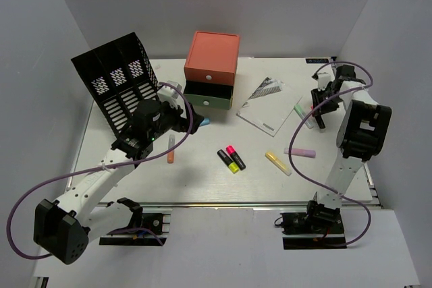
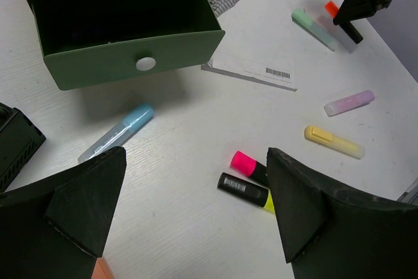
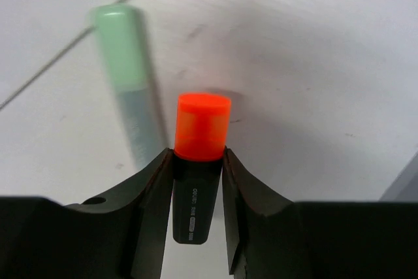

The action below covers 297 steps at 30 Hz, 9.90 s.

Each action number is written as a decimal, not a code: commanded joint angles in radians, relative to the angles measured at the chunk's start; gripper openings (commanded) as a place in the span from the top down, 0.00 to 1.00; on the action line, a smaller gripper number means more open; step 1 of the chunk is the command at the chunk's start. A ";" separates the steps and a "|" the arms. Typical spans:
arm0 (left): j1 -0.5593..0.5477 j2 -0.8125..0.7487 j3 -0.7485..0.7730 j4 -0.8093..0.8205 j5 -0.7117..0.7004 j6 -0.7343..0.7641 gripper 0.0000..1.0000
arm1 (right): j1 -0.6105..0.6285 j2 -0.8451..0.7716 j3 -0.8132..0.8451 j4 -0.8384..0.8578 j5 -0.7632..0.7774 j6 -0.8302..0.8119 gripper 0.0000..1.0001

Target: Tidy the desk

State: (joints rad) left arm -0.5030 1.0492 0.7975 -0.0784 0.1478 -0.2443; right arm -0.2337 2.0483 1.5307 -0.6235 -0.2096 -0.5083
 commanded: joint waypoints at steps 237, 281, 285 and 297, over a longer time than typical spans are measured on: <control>0.089 -0.141 -0.093 0.014 0.113 0.105 0.16 | 0.887 -0.467 -0.485 0.191 0.004 0.123 0.30; 0.089 -0.198 -0.077 -0.057 -0.020 0.129 0.14 | 1.005 -0.473 -0.275 -0.060 -0.106 -0.275 1.00; 0.089 -0.204 -0.083 -0.050 -0.034 0.128 0.14 | 1.005 -0.511 -0.164 0.031 -0.108 -0.315 1.00; 0.089 -0.186 -0.086 -0.052 -0.053 0.126 0.14 | 1.008 -0.300 0.133 0.376 0.188 -0.387 1.00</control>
State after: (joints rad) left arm -0.4179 0.8696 0.7013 -0.1295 0.1120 -0.1204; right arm 0.7734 1.6875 1.5887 -0.3729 -0.1013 -0.8478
